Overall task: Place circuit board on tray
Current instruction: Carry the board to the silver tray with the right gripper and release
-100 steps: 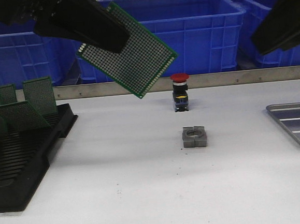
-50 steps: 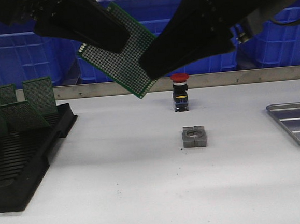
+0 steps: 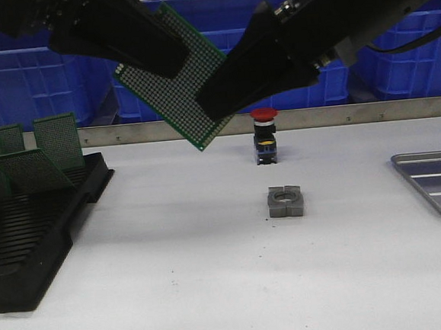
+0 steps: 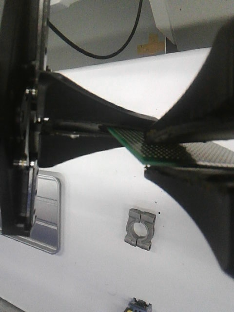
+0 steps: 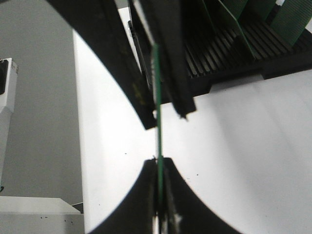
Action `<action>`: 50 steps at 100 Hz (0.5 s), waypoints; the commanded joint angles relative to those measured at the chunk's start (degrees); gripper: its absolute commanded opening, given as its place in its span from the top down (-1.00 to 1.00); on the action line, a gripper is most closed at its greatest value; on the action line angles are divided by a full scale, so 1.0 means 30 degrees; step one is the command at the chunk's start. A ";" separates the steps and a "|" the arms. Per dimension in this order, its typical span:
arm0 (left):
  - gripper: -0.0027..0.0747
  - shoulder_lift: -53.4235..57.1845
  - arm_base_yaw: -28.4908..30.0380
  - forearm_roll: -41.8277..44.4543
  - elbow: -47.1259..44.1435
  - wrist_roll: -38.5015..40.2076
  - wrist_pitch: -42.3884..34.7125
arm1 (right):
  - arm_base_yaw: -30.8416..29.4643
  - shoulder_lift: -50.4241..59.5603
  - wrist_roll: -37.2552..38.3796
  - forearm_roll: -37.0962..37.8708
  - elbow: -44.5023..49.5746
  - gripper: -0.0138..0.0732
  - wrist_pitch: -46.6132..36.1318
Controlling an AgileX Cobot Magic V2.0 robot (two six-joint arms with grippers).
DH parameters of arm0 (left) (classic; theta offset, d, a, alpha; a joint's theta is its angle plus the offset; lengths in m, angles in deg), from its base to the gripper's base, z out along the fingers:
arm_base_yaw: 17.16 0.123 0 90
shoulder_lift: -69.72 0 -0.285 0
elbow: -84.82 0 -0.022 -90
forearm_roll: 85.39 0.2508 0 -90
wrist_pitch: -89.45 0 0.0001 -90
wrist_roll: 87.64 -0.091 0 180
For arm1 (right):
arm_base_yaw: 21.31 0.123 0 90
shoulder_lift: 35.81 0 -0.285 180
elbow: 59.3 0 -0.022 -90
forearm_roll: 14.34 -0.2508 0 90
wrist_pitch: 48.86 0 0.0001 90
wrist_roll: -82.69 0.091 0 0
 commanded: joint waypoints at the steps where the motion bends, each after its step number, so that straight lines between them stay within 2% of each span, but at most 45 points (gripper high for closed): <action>1: 0.30 0.0756 -0.0185 -0.1301 0.0643 0.0147 0.0219 | -0.0067 0.0530 0.0553 -0.1165 -0.0660 0.83 -0.0097; 10: -0.11 0.0756 -0.0185 -0.1301 0.0643 0.0147 -0.0021 | -0.0341 0.0530 0.1929 -0.0401 -0.0636 0.83 0.0111; 17: -0.25 0.0756 -0.0185 -0.1301 0.0643 0.0147 -0.0606 | -0.0859 0.0530 0.3776 0.0730 -0.0636 0.83 0.0384; 35: -0.27 0.0756 -0.0185 -0.1301 0.0643 0.0147 -0.1886 | -0.3504 0.0530 0.9154 0.3940 -0.0636 0.83 0.1374; 50: -0.27 0.0756 -0.0185 -0.1336 0.0643 0.0147 -0.2319 | -0.7155 0.0530 1.3115 0.5865 -0.0636 0.83 0.1195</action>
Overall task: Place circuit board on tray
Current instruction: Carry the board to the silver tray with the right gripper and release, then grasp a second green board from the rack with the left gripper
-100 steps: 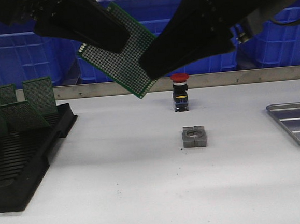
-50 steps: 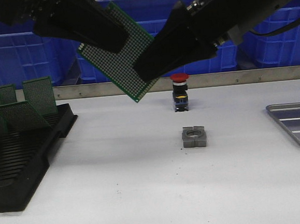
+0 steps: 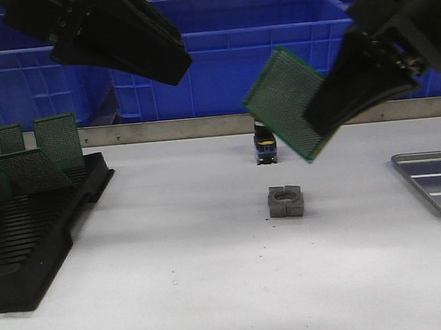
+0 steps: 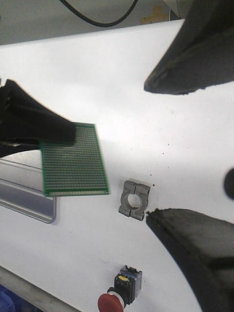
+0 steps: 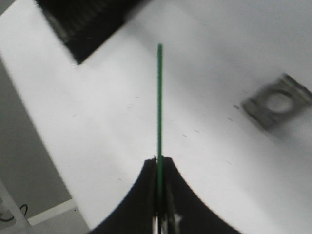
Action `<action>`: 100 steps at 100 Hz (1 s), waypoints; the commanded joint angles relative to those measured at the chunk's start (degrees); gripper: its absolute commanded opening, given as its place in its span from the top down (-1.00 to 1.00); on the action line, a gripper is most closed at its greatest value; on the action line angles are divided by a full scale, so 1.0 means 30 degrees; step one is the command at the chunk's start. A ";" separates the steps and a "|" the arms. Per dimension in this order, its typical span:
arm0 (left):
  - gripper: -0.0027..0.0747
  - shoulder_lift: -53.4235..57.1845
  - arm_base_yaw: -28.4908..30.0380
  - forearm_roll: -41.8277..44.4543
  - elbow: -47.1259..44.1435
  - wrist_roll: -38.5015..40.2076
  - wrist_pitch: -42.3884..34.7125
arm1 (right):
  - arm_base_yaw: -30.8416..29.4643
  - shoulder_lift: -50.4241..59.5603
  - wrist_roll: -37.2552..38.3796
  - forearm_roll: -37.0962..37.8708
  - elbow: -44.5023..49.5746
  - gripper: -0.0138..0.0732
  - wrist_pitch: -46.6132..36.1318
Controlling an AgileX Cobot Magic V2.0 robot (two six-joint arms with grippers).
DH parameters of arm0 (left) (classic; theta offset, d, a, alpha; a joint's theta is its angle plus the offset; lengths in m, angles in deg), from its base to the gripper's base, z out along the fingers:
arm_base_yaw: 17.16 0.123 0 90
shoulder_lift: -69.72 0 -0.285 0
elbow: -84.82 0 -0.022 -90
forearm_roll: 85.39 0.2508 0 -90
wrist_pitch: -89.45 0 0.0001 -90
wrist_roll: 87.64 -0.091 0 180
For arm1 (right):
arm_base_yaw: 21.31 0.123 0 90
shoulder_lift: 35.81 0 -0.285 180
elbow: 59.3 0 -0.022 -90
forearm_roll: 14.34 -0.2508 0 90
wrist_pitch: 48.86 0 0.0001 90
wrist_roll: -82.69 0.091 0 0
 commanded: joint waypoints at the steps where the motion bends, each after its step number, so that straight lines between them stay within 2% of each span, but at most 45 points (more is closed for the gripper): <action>1: -0.27 0.0756 -0.0185 -0.1336 0.0643 0.0147 -0.0249 | -0.2038 0.0530 0.2349 0.0479 -0.0606 0.83 0.0069; 11: -0.27 0.0756 -0.0185 -0.1336 0.0643 0.0147 -0.0249 | -0.4573 0.0197 0.3431 0.0950 -0.0606 0.83 -0.0956; 25: -0.27 0.0756 -0.0185 -0.1336 0.0643 0.0147 -0.0183 | -0.7035 -0.1313 0.3846 0.0950 -0.0606 0.83 -0.2282; 39: -0.27 0.0756 -0.0185 -0.1336 0.0643 0.0147 -0.0183 | -0.8045 -0.2935 0.3846 0.0909 -0.0661 0.83 -0.3839; 55: -0.27 0.0756 -0.0012 -0.1032 0.0643 0.0147 -0.0453 | -0.8159 -0.4030 0.3865 0.0870 -0.0661 0.80 -0.5837; 64: -0.27 0.0756 0.0547 -0.0616 0.0643 0.0147 -0.0496 | -0.8180 -0.4118 0.3865 0.0870 -0.0661 0.54 -0.6602; 79: -0.27 0.0886 0.2003 0.1183 0.0643 0.0147 -0.0496 | -0.8180 -0.4118 0.3786 0.1006 -0.0661 -0.32 -0.7374; 84: -0.27 0.0886 0.2585 0.2220 0.0643 0.0147 -0.0496 | -0.8180 -0.4118 0.3786 0.1062 -0.0661 -0.52 -0.7454; 91: -0.27 0.0886 0.3324 0.3995 0.0643 0.0147 -0.0622 | -0.8180 -0.4118 0.3786 0.1062 -0.0661 -0.64 -0.7454; 100: -0.27 0.0886 0.4117 0.7222 0.0643 0.0201 -0.1201 | -0.8180 -0.4118 0.3786 0.1062 -0.0661 -0.62 -0.7387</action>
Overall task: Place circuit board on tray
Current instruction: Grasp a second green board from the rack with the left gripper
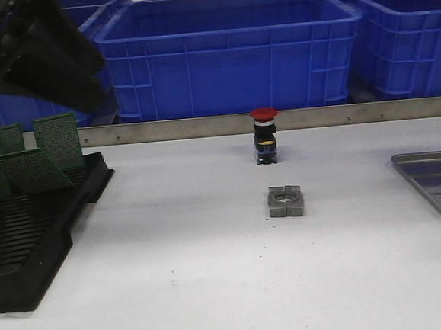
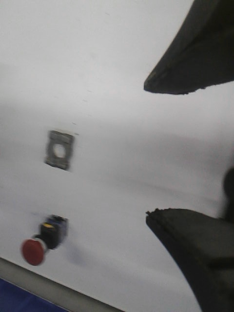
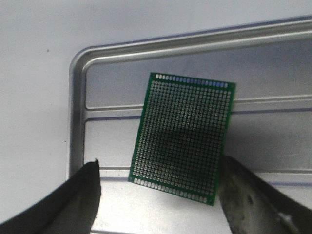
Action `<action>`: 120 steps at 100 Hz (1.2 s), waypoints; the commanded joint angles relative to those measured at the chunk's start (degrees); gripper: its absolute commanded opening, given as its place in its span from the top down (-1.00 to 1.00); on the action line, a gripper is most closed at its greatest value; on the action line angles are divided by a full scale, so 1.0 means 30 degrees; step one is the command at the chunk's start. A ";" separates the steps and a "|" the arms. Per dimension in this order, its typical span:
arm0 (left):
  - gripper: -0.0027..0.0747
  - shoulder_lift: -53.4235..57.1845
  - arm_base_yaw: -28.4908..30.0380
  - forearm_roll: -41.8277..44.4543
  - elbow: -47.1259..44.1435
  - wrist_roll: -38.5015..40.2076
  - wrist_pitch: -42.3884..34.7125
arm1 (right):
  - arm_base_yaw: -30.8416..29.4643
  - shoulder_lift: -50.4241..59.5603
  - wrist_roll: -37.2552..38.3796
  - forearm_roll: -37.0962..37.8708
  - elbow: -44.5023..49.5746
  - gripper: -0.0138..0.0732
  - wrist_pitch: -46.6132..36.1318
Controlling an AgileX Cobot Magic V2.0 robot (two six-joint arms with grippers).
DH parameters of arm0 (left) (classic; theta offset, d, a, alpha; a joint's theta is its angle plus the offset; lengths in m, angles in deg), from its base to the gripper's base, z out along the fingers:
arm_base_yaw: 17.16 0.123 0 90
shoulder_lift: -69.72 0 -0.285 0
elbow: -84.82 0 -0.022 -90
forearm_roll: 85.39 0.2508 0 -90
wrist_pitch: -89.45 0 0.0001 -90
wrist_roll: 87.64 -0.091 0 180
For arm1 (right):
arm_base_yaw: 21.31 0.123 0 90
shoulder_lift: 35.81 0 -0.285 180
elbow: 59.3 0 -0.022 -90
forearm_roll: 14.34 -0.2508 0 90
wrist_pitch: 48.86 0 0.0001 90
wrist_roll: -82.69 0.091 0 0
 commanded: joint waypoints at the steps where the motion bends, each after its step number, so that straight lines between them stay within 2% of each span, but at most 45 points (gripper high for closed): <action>1: -0.27 0.0766 0.0762 0.2366 0.0643 0.0194 -0.0833 | -0.0126 0.0745 -0.0051 -0.0278 -0.0509 -0.62 -0.0206; 12: -0.27 0.0491 0.1478 0.5949 0.0643 0.1541 -0.1716 | -0.0126 0.0745 -0.0051 -0.0278 -0.0509 -0.63 -0.0051; 22: -0.27 0.0000 0.1974 0.7837 0.0643 0.2344 -0.1935 | -0.0126 0.0745 -0.0051 -0.0278 -0.0509 -0.63 -0.0031; 38: -0.27 -0.1520 0.2070 0.7927 0.0643 0.2848 -0.2616 | -0.0126 0.0745 -0.0051 -0.0278 -0.0509 -0.63 0.0158; 65: -0.22 -0.3310 0.2028 0.6224 0.0643 0.2879 -0.5782 | -0.0126 0.0745 -0.0051 -0.0278 -0.0509 -0.63 0.0234; 70: -0.15 -0.3424 0.2028 0.6092 0.0643 0.2879 -0.5782 | -0.0126 0.0745 -0.0051 -0.0278 -0.0509 -0.63 0.0234; 77: 0.04 -0.3598 0.2028 0.6049 0.0643 0.2879 -0.5697 | -0.0126 0.0745 -0.0051 -0.0278 -0.0509 -0.63 0.0234; 98: 0.98 -0.3680 0.2028 0.5939 0.0643 0.2879 -0.5619 | -0.0126 0.0745 -0.0051 -0.0278 -0.0509 -0.63 0.0502; 120: 0.97 -0.2646 0.2028 0.5895 0.0643 0.2879 -0.4942 | -0.0126 0.1240 -0.0704 -0.0278 -0.0509 -0.63 0.1099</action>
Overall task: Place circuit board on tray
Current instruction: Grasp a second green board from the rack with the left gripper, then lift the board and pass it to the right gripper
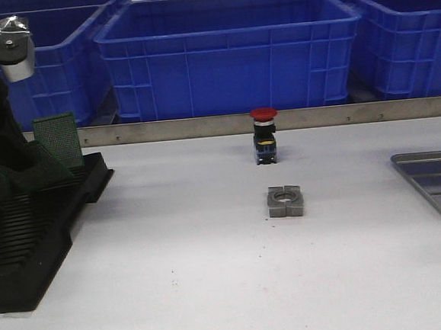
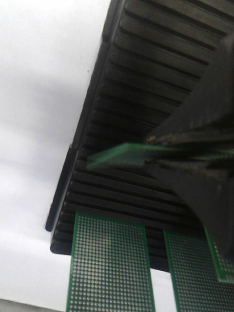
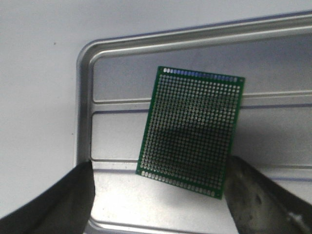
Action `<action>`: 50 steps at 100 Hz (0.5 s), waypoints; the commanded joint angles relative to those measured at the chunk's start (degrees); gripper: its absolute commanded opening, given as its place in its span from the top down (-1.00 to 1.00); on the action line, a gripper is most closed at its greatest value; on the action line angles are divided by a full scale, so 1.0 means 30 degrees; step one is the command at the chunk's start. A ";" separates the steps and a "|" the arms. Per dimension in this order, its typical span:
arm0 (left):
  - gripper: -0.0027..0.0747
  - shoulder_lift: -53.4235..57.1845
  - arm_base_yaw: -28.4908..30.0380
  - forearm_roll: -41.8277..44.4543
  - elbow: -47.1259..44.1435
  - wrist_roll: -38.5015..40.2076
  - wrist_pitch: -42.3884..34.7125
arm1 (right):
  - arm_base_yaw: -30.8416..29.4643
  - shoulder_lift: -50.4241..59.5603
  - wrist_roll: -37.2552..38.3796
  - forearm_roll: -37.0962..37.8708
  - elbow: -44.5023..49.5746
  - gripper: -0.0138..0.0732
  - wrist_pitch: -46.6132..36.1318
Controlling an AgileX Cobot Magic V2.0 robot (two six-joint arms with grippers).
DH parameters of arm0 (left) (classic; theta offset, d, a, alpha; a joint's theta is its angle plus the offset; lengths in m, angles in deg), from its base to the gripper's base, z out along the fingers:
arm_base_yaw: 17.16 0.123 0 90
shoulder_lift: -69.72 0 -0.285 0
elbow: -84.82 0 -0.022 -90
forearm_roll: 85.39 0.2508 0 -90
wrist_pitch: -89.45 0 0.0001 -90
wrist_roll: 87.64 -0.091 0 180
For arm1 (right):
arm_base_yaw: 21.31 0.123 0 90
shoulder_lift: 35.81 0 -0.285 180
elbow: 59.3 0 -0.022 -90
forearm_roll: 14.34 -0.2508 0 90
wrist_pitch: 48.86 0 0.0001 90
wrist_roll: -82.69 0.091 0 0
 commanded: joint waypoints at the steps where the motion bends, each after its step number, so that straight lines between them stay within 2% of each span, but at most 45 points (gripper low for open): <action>1: 0.97 0.1545 -0.0076 -0.0592 0.0489 0.0303 0.0409 | -0.0126 0.1314 -0.0511 -0.0278 -0.0509 -0.63 0.0489; 20: 0.97 0.3485 -0.0196 -0.0624 0.0489 0.0207 0.2544 | -0.0031 0.3530 -0.1491 -0.0278 -0.0509 -0.63 0.1153; 32: 0.97 0.4486 -0.0790 -0.1128 0.0489 0.0175 0.3615 | -0.0010 0.5233 -0.2645 -0.0278 -0.0509 -0.63 0.2655; 50: 0.97 0.5087 -0.2808 -0.4725 0.0489 -0.0968 0.4757 | 0.0630 0.7673 -0.3883 -0.0298 -0.0509 -0.63 0.4150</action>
